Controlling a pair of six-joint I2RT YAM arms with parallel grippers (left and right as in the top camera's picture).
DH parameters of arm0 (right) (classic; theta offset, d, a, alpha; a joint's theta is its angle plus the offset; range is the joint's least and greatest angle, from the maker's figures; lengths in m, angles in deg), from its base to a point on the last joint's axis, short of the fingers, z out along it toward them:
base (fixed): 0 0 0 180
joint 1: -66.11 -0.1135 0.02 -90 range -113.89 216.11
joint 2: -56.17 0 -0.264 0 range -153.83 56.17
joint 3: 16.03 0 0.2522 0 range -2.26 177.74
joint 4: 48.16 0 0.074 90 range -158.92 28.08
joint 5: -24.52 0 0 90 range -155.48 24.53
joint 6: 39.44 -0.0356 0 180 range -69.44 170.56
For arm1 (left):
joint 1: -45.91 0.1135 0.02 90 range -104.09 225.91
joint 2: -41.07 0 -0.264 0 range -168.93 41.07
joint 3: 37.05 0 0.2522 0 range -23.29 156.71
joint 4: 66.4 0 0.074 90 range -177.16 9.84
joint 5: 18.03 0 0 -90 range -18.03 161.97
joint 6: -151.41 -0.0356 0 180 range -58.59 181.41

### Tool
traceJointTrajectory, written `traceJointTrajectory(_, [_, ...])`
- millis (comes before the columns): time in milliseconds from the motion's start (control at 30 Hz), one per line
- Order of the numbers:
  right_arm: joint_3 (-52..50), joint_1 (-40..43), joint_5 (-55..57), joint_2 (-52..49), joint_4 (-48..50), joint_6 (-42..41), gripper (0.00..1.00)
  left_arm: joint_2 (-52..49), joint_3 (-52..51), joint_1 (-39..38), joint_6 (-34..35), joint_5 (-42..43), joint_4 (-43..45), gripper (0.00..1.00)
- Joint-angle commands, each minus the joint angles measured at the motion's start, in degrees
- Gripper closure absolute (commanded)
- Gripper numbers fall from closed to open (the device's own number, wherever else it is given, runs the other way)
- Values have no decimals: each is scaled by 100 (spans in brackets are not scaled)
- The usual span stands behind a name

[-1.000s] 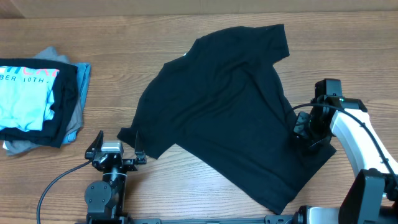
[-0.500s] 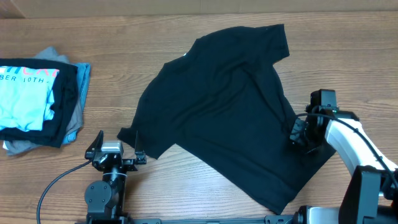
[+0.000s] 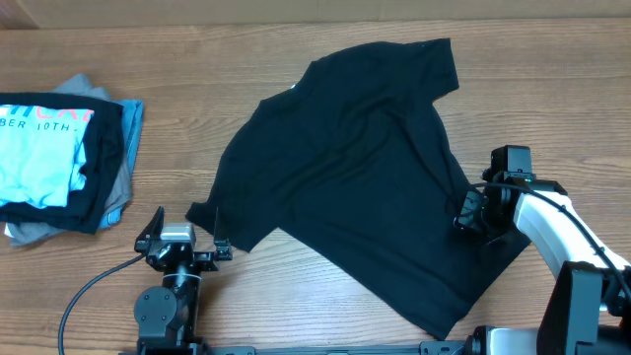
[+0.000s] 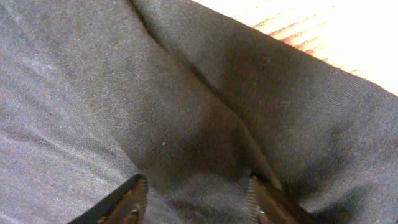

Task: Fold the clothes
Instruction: 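Grasp the t-shirt's lower right edge with the right gripper, then pull the lower right edge rightward to flatten, then release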

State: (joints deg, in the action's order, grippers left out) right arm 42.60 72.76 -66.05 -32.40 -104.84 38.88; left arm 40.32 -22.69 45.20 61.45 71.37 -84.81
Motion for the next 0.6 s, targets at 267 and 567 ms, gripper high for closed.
traceJointTrajectory(267, [-57, -22, 70, -22, -101, 15, 38, 50, -24, 35, 59, 50, 17, 0])
traceJointTrajectory(567, [-55, -22, 114, -22, -85, 15, 69, 50, -24, 35, 57, 50, 17, 0])
